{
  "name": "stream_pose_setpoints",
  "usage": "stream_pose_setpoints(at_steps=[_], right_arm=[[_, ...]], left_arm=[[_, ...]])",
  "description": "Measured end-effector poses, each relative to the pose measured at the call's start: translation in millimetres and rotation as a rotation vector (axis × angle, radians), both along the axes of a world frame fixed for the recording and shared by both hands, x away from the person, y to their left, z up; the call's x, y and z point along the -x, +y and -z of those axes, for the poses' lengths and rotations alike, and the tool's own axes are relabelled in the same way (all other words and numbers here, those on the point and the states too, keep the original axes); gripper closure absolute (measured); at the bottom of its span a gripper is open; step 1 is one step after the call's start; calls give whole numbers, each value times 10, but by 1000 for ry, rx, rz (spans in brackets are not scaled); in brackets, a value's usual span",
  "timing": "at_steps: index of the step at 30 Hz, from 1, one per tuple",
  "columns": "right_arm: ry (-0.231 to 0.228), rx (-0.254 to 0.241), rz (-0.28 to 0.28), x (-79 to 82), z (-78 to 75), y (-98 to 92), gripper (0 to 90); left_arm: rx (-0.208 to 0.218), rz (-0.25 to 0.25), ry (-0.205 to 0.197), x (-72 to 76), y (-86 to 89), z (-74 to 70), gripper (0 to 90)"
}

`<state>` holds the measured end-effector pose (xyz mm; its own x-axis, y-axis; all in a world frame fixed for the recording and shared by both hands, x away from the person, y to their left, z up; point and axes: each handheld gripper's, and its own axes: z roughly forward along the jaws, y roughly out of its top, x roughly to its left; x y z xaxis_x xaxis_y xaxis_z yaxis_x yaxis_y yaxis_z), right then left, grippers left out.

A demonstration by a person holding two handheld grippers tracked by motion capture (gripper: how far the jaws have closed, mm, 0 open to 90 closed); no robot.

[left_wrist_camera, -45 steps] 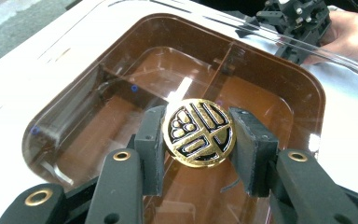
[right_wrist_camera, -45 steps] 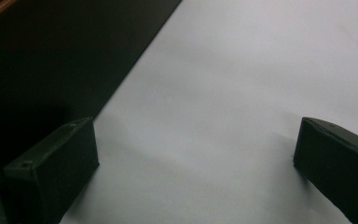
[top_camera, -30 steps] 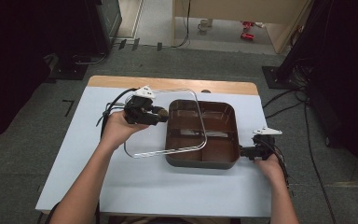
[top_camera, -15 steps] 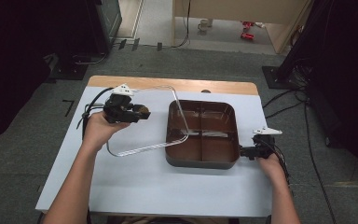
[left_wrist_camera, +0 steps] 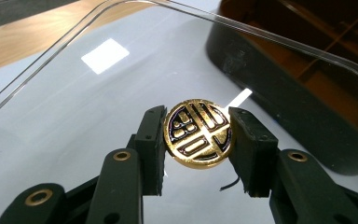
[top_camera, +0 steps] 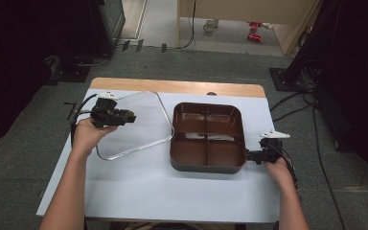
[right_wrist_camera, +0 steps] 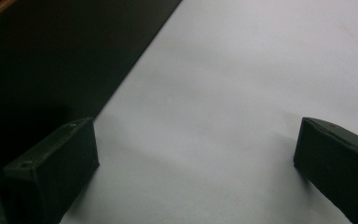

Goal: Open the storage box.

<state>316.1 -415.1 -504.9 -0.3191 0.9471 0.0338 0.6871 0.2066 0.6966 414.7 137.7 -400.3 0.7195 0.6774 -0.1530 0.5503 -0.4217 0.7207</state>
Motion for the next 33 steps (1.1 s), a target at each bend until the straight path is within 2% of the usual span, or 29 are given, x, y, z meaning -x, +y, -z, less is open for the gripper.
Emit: stream_pose_setpoints(at_steps=[3,4,8,13,18,25,30,33], right_arm=[[0,0,0,0,0,0,0],[-1,1,-1,0,0,-1,0],[-1,1,0,0,0,0,0],[1,0,0,0,0,0,0],[0,1,-1,0,0,-1,0],[0,1,-1,0,0,0,0],[-1,1,0,0,0,0,0],[-1,1,-1,0,0,0,0]], left_arm=[[-6,-17,-7,-22,64,39,592],[-10,-36,-6,-50,127,90,592],[-19,-68,11,-101,233,200,592],[-23,-103,32,-169,264,319,592],[-42,-142,58,-246,308,514,592],[-55,-150,60,-284,315,609,592],[-101,-149,53,-279,268,667,592],[-113,-149,48,-272,255,682,591]])
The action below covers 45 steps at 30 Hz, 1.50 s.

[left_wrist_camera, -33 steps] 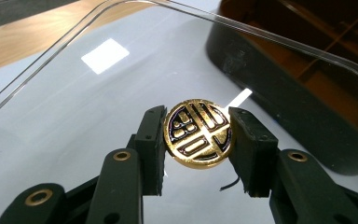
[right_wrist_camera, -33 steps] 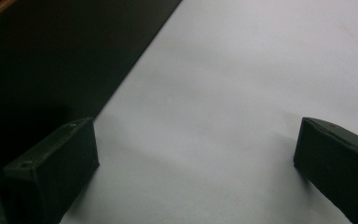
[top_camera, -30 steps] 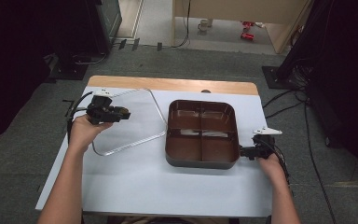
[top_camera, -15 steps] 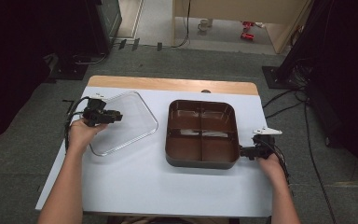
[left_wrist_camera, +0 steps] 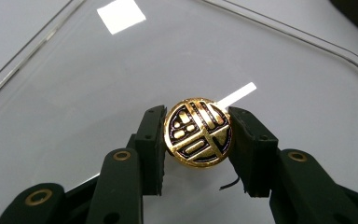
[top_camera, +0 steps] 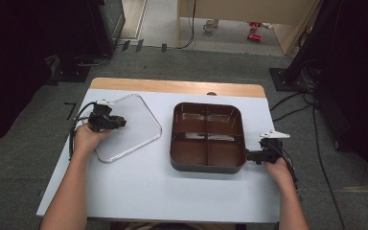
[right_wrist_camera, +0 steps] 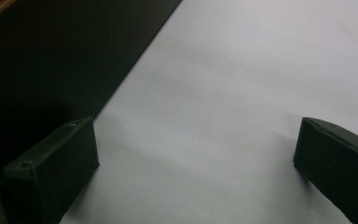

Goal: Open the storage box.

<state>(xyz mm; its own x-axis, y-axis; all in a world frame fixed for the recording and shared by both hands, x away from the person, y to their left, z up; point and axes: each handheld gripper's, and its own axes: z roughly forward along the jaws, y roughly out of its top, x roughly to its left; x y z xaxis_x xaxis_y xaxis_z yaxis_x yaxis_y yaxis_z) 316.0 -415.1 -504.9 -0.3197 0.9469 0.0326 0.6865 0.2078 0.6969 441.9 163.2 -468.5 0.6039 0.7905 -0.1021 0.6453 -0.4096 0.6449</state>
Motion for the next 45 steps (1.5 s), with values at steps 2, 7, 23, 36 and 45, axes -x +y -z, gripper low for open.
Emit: stream_pose_setpoints(at_steps=[2,7,23,36,45], right_arm=[[0,0,0,0,0,0,0],[0,0,0,0,0,0,0],[0,0,0,0,0,0,0],[0,0,0,0,0,0,0],[0,0,0,0,0,0,0]], left_arm=[[7,-4,5,-1,5,1,591],[23,-15,9,0,15,10,584],[92,-40,-33,176,31,-360,345],[136,18,-54,410,-163,-592,318],[113,64,-65,660,-367,-564,297]])
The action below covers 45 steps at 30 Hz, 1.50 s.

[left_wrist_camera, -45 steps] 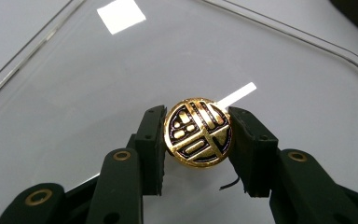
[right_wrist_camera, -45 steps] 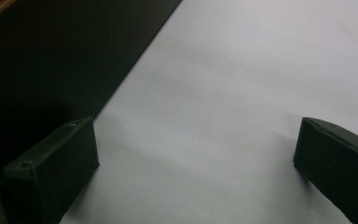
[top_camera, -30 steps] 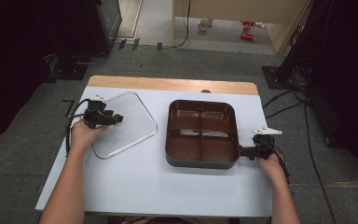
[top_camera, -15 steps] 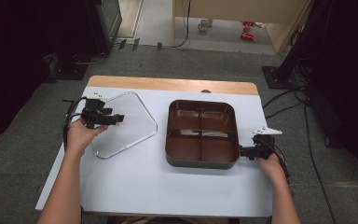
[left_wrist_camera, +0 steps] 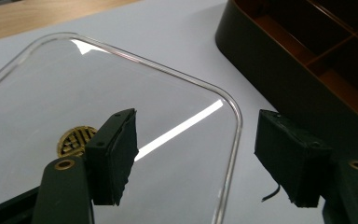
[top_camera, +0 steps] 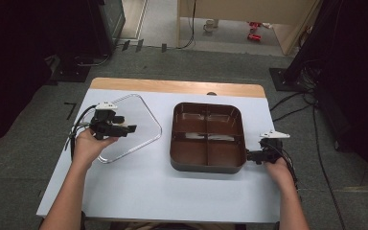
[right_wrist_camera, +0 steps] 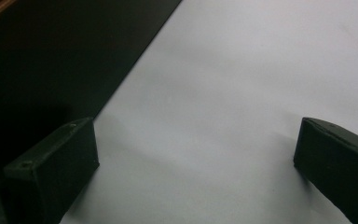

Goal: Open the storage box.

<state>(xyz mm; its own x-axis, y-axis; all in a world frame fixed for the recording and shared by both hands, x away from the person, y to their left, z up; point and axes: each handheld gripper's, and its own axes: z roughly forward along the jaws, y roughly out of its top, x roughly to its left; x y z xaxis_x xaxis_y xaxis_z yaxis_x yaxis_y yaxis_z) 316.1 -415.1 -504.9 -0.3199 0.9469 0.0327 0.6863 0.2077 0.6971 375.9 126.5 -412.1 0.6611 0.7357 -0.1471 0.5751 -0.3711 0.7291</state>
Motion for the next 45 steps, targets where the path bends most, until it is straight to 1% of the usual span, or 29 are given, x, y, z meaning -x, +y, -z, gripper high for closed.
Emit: stream_pose_setpoints(at_steps=[1,2,3,4,7,8,9,10,11,12,14,15,17,18,19,24,25,26,27,28,30,33,35,37,38,40,41,42,45], right_arm=[[0,0,0,0,0,0,0],[0,0,0,0,0,0,0],[0,0,0,0,0,0,0],[0,0,0,0,0,0,0],[0,0,0,0,0,0,0],[0,0,0,0,0,0,0],[0,0,0,0,0,0,0],[0,-1,0,0,0,0,0],[1,-1,1,0,0,0,0],[1,-1,1,0,0,0,0],[1,-1,1,0,0,1,0],[1,-1,0,0,0,0,0],[0,0,0,0,0,0,0],[1,-1,1,0,0,1,0],[1,-1,1,0,-1,1,0],[0,0,0,0,0,0,0],[0,0,0,0,0,0,0],[0,0,0,0,0,0,0],[0,0,0,0,0,0,0],[0,0,0,0,0,0,0],[0,0,0,0,0,0,0],[1,-1,1,0,0,1,0],[1,-1,1,0,-1,1,0],[0,0,0,0,0,0,0],[1,0,1,0,0,1,0],[0,0,0,0,0,0,0],[0,0,0,0,0,0,0],[0,0,0,0,0,0,0],[0,0,0,0,0,0,0]], left_arm=[[0,0,0,0,0,0,301],[16,18,4,62,-51,22,302],[16,18,4,62,-51,22,302],[9,31,5,122,-109,43,301],[4,41,2,180,-161,69,294],[10,55,8,243,-210,103,294],[10,55,8,243,-210,103,286],[11,60,0,313,-258,147,283],[11,60,0,313,-258,147,282],[12,77,1,375,-300,183,282],[20,85,5,407,-326,201,282],[15,90,3,440,-355,218,282],[-10,103,-22,537,-434,278,261],[-10,103,-22,537,-434,278,259],[12,126,-14,593,-455,334,252],[6,153,0,696,-509,437,246],[13,158,10,712,-525,457,246],[32,168,15,756,-567,492,246],[32,168,15,756,-567,492,246],[28,176,14,777,-591,507,246],[-2,192,-1,832,-657,557,246],[-12,196,-1,861,-693,601,246],[-31,203,-4,882,-742,646,246],[-27,205,-5,881,-754,658,246],[-26,212,6,872,-775,690,246],[-48,215,19,856,-795,733,246],[-48,215,19,856,-795,733,246],[-76,217,19,843,-802,770,247],[-69,220,13,837,-800,774,249]])
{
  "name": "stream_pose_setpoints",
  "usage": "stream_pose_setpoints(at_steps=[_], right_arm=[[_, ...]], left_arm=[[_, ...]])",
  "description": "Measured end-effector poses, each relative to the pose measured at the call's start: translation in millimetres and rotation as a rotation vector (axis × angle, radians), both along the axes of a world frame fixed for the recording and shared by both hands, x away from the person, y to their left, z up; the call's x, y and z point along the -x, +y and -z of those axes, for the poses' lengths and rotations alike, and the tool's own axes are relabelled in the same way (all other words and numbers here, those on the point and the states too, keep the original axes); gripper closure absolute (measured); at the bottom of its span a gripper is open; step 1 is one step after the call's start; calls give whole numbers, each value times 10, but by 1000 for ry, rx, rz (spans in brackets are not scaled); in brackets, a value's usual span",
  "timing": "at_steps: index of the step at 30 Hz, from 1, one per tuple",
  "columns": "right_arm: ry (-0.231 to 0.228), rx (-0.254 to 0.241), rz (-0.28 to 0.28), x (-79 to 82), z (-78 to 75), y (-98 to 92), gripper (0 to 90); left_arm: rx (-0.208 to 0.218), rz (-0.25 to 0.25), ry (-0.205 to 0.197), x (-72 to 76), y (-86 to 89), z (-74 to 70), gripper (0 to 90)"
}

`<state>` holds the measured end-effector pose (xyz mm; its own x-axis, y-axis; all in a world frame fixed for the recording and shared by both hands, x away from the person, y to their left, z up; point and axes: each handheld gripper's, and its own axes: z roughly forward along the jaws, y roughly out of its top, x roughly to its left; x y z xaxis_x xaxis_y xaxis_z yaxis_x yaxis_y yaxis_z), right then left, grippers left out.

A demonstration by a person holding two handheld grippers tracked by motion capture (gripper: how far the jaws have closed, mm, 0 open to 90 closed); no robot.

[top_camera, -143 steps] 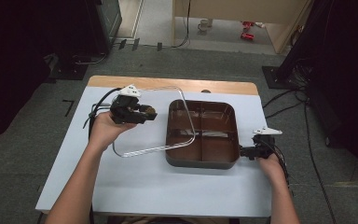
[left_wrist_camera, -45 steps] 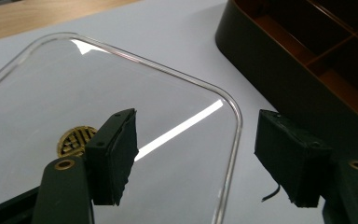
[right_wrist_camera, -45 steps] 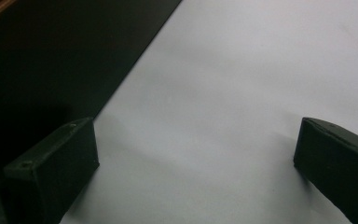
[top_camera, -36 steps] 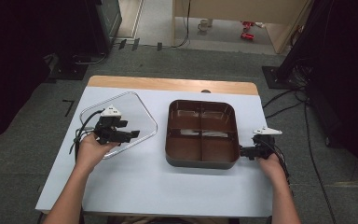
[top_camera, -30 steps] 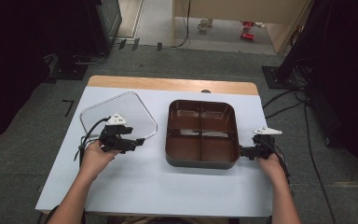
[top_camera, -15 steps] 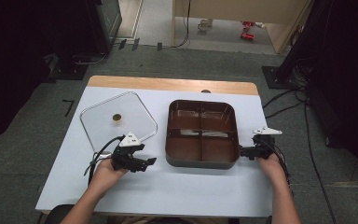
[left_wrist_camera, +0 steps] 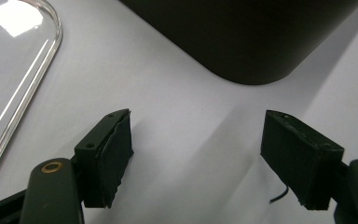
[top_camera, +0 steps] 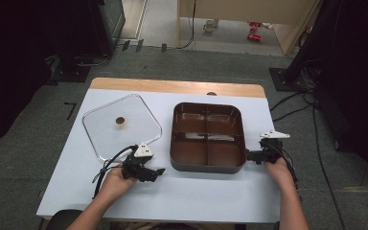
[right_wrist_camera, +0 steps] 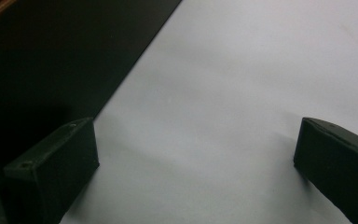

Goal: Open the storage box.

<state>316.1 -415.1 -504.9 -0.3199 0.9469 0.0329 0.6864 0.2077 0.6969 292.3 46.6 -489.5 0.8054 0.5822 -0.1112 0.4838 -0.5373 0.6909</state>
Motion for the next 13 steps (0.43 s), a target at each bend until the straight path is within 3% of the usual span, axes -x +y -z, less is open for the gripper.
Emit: stream_pose_setpoints(at_steps=[4,5,8,13], right_arm=[[0,0,0,0,0,0,0],[0,0,0,0,0,0,0],[1,-1,1,1,-1,1,0],[0,0,1,1,0,1,0]], left_arm=[[13,16,0,4,0,22,191],[17,26,-30,30,4,48,191],[-11,43,-59,56,-16,59,182],[-10,47,-80,84,-32,84,137]])
